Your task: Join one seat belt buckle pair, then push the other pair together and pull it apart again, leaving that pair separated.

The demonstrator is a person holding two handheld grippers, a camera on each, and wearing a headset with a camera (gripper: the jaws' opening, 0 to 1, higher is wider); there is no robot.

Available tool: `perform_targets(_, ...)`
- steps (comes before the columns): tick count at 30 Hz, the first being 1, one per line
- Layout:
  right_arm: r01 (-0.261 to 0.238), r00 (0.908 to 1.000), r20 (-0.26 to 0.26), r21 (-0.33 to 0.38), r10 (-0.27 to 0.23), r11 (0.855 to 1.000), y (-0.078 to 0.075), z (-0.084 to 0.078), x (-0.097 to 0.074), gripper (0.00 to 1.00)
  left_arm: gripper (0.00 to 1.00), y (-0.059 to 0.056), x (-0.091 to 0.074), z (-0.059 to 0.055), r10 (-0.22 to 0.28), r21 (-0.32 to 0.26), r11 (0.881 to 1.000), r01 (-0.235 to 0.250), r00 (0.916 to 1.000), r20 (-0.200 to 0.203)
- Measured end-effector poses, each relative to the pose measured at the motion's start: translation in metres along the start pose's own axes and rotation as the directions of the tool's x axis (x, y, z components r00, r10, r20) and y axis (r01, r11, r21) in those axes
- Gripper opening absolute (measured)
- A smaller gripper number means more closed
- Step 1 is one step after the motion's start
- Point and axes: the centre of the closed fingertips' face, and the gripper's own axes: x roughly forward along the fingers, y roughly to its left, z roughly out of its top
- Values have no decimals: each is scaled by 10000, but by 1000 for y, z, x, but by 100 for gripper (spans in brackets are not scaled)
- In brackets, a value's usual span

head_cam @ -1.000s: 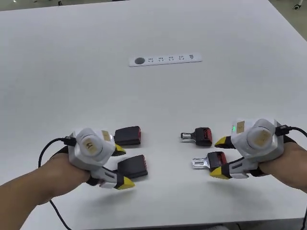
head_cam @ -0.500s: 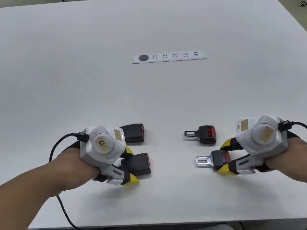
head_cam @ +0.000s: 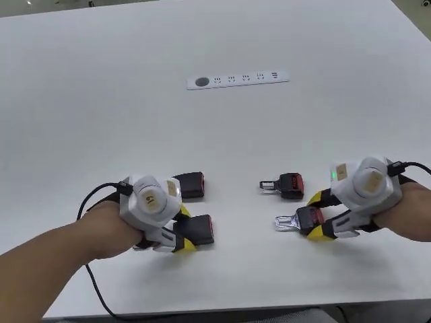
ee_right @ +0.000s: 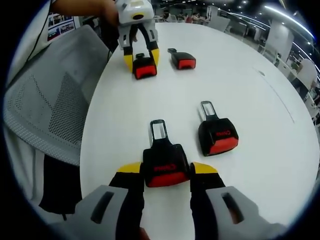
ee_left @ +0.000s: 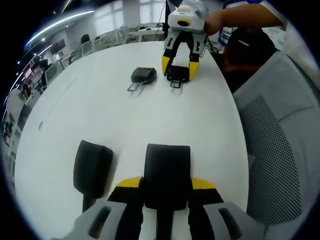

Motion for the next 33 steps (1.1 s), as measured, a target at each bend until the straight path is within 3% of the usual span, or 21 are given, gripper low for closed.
perform_targets(10, 123, 9996, 235, 171, -127, 9998, -2, -1, 2, 34, 34, -5, -1, 3, 30, 81, 10000, -29, 9998, -201)
perform_targets(22, 52, 9999, -147, 54, -52, 10000, 1, 0, 1, 35, 34, -3, 0, 2, -12, 136, 9999, 17, 9995, -321)
perform_targets(27, 485, 9988, 81, 756, -493, 9960, -1, 4, 2, 35, 34, -2, 1, 0, -13, 147, 9999, 19, 9993, -366)
perform_targets(33, 561, 9973, 428, 962, -604, 9938, -5, 14, 9, 34, 34, -1, 1, 0, -19, 176, 9998, 26, 9992, -390)
